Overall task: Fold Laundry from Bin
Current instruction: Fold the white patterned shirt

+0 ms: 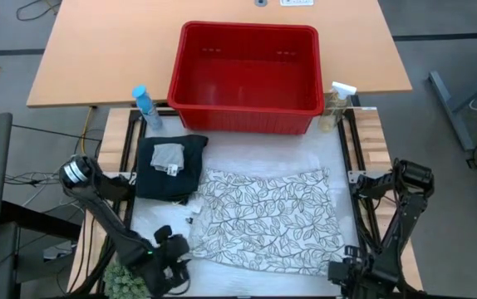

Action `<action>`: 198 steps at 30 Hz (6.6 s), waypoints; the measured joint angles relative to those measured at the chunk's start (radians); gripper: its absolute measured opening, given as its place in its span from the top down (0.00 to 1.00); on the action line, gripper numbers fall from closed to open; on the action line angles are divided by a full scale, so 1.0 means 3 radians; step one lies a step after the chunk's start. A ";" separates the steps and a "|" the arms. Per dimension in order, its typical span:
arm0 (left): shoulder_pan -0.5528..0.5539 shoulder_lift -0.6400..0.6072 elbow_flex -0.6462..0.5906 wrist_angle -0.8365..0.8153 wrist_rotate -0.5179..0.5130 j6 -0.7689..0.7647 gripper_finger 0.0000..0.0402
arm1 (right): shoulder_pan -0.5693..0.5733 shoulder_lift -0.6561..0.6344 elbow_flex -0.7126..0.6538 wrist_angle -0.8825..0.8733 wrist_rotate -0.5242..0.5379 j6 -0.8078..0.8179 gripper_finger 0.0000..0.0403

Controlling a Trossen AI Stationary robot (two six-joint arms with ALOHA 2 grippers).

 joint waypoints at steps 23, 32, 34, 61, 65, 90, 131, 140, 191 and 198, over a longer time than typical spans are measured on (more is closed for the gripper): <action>0.0941 -0.0047 -0.0257 0.1219 0.0763 0.2807 0.47 | 0.0077 0.0000 0.0000 -0.0036 0.0141 0.0352 0.43; 0.0992 0.0086 -0.0066 0.1251 0.0510 0.3246 0.47 | 0.0077 0.0000 0.0000 -0.0034 0.0146 0.0401 0.43; 0.1004 0.0114 -0.0069 0.1318 0.0549 0.3251 0.47 | 0.0078 0.0000 0.0001 -0.0036 0.0146 0.0400 0.43; 0.1074 0.0427 -0.0068 0.1398 0.0752 0.3197 0.54 | 0.0086 0.0000 0.0000 -0.0060 0.0157 0.0404 0.43; 0.1078 0.0452 -0.0069 0.1386 0.0759 0.3142 0.58 | 0.0086 0.0000 0.0001 -0.0057 0.0157 0.0406 0.43; 0.1122 0.0432 0.0253 0.0664 0.0752 0.2975 0.97 | 0.0086 0.0000 0.0000 -0.0049 0.0189 0.0488 0.43; 0.1147 0.0397 0.0282 0.0589 0.0795 0.2674 1.00 | 0.0090 0.0272 0.0000 0.0367 0.0129 0.0485 0.43; 0.1118 0.0032 0.0282 0.0377 0.0671 0.2250 1.00 | 0.0074 0.0263 0.0000 0.0675 0.0486 0.0484 0.43; 0.0594 -0.0439 0.0280 -0.0185 0.0124 0.1585 1.00 | -0.0418 -0.0233 -0.0384 0.0251 0.0238 -0.0752 0.45; 0.0594 -0.0437 0.0254 -0.0183 0.0124 0.1520 1.00 | -0.0478 -0.0231 -0.0385 0.0175 0.0286 -0.0861 0.45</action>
